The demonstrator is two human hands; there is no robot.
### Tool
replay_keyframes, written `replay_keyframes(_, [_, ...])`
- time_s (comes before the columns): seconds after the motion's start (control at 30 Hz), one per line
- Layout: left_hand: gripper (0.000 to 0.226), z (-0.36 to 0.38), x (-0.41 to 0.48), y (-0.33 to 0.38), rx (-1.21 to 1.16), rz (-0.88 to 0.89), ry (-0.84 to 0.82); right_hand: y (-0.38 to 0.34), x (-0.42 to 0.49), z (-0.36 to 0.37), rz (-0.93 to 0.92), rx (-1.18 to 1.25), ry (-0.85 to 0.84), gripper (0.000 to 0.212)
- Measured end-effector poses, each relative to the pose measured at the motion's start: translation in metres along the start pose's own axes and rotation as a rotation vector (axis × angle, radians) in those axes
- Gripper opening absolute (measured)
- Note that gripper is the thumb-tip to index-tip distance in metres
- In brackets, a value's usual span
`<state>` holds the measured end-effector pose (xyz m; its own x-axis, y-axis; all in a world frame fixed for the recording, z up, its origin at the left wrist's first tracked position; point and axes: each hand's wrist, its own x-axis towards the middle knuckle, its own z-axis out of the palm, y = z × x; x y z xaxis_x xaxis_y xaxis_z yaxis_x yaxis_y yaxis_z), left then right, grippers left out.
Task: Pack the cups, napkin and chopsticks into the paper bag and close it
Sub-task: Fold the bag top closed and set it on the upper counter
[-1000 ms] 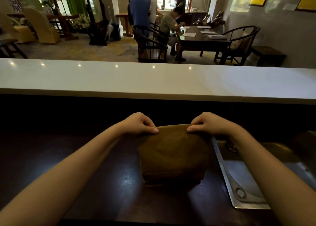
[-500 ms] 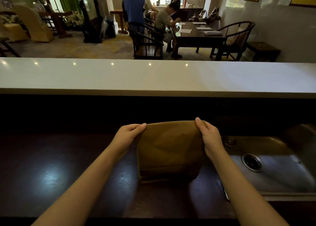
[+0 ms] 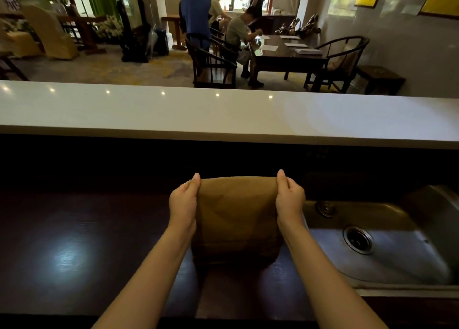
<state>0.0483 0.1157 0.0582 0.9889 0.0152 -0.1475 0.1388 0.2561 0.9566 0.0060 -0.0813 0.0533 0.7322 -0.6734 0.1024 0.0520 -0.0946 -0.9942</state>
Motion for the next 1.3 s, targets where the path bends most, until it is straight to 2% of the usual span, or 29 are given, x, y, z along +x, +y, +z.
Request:
replay_keyframes(0.1, [0.051, -0.007, 0.003, 0.0, 0.177, 0.083, -0.034, 0.004, -0.003, -0.002, -0.012, -0.031, 0.01, 0.049])
replay_keyframes(0.23, [0.016, -0.011, 0.006, 0.027, 0.637, 0.428, -0.126, -0.002, -0.001, -0.003, -0.008, -0.044, -0.032, 0.047])
replay_keyframes(0.3, [0.021, -0.005, 0.006, 0.039, 0.888, 0.607, -0.238, -0.004, -0.002, -0.002, -0.003, -0.03, -0.049, 0.045])
replay_keyframes(0.37, [0.018, 0.002, 0.005, 0.046, 1.035, 0.614, -0.327, -0.002, -0.002, -0.003, 0.02, -0.022, -0.059, 0.044])
replay_keyframes(0.43, [0.017, 0.0, 0.011, 0.052, 1.006, 0.468, -0.408, 0.001, -0.001, -0.005, 0.052, 0.004, -0.072, 0.046])
replay_keyframes(0.53, [0.009, -0.012, 0.018, 0.056, 0.827, 0.238, -0.49, 0.002, 0.001, -0.009, 0.077, 0.015, -0.115, 0.046])
replay_keyframes(0.7, [0.01, -0.014, 0.013, 0.043, 0.612, 0.17, -0.338, 0.002, -0.002, -0.011, -0.024, -0.017, -0.164, 0.034])
replay_keyframes(0.77, [0.012, -0.011, 0.009, 0.042, 0.51, 0.138, -0.295, -0.001, -0.005, -0.011, -0.022, 0.018, -0.163, 0.037])
replay_keyframes(0.9, [0.011, -0.004, 0.006, 0.054, 0.363, 0.147, -0.252, -0.03, 0.001, -0.005, -0.006, 0.068, -0.121, 0.047])
replay_keyframes(1.03, [0.012, 0.008, 0.013, 0.095, 0.289, 0.195, -0.269, -0.083, 0.019, 0.002, -0.099, 0.094, -0.105, 0.047])
replay_keyframes(1.17, [0.018, 0.03, 0.028, 0.155, 0.325, 0.274, -0.307, -0.145, 0.046, 0.007, -0.122, 0.107, -0.042, 0.044])
replay_keyframes(1.3, [0.025, 0.056, 0.053, 0.224, 0.354, 0.364, -0.332, -0.209, 0.085, 0.018, -0.139, 0.168, -0.073, 0.04])
